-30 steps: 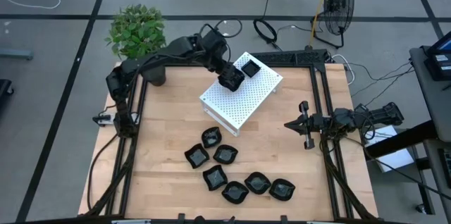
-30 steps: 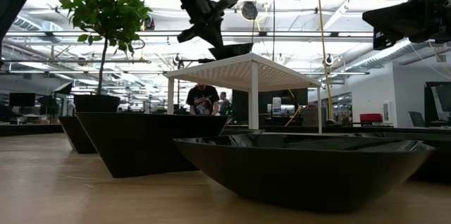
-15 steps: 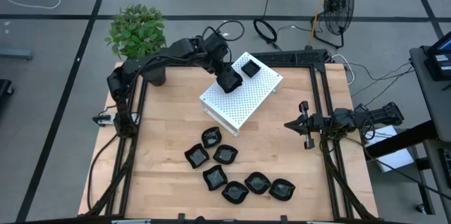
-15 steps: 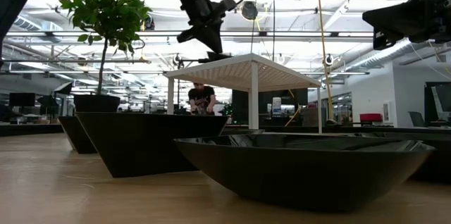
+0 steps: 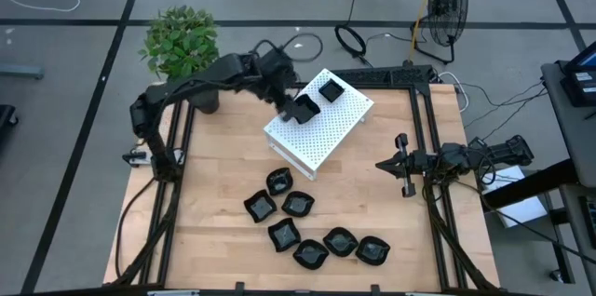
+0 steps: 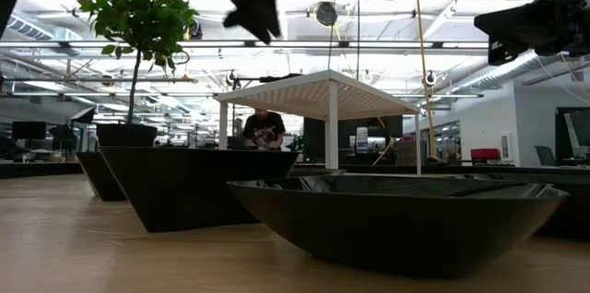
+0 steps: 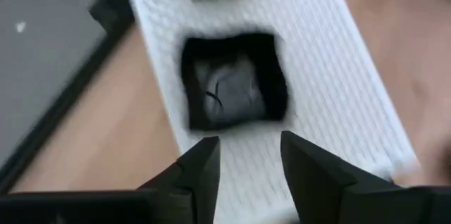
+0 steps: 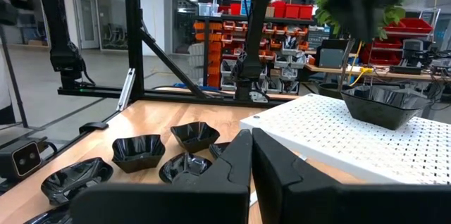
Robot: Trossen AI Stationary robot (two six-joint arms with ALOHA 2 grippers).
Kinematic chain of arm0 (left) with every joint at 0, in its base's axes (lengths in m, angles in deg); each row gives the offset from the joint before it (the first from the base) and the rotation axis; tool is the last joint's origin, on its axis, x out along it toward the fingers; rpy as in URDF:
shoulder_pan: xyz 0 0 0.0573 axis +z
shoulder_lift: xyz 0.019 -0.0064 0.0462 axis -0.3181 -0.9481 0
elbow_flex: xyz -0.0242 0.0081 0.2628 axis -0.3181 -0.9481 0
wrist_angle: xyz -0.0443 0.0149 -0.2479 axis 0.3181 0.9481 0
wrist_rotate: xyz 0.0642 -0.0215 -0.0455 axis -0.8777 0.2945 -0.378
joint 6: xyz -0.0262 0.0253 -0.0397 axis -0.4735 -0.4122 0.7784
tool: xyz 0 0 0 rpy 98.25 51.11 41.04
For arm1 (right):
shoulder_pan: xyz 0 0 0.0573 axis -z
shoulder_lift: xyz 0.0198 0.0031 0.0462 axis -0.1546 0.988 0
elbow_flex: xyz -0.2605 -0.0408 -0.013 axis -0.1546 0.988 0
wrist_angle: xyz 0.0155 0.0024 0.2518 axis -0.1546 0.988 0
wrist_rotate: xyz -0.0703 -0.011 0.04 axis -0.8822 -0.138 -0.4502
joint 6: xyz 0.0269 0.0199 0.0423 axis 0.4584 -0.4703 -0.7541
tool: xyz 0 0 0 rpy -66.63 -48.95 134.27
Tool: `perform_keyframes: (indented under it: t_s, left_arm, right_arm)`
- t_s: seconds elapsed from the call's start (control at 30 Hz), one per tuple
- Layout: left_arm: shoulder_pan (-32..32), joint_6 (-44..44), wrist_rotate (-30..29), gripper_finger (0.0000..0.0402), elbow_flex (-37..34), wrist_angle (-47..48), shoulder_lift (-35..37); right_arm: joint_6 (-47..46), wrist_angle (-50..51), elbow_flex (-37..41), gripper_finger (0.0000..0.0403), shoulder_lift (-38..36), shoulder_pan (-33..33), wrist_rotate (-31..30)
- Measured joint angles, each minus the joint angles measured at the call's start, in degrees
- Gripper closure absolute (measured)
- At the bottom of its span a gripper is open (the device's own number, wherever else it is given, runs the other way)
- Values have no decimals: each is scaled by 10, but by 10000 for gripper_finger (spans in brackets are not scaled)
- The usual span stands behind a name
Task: Pick & Place Mini shaped plates
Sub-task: Stack the black distorted square plate on top of the black distorted square plate on the shelf
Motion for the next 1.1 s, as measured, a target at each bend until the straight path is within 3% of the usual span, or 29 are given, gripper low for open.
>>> perform_keyframes:
  t_s: [0.2, 0.37, 0.63, 0.73, 0.87, 1.1]
  left_arm:
    - [-103, 92, -14, 243, -12, 161, 37]
    - [-215, 225, -63, 243, -67, 173, 37]
    - [-332, 396, -59, 243, -239, 78, 40]
    - [-355, 414, -58, 243, -302, 6, 40]
    - [-365, 420, -54, 243, -358, -61, 40]
    - [-356, 446, -45, 243, -436, -89, 39]
  right_arm:
    - [0, 0, 0, 403, 0, 0, 0]
    - [0, 0, 0, 403, 0, 0, 0]
    - [0, 0, 0, 403, 0, 0, 0]
    - [0, 0, 0, 403, 0, 0, 0]
    - [0, 0, 0, 403, 0, 0, 0]
    - [0, 0, 0, 403, 0, 0, 0]
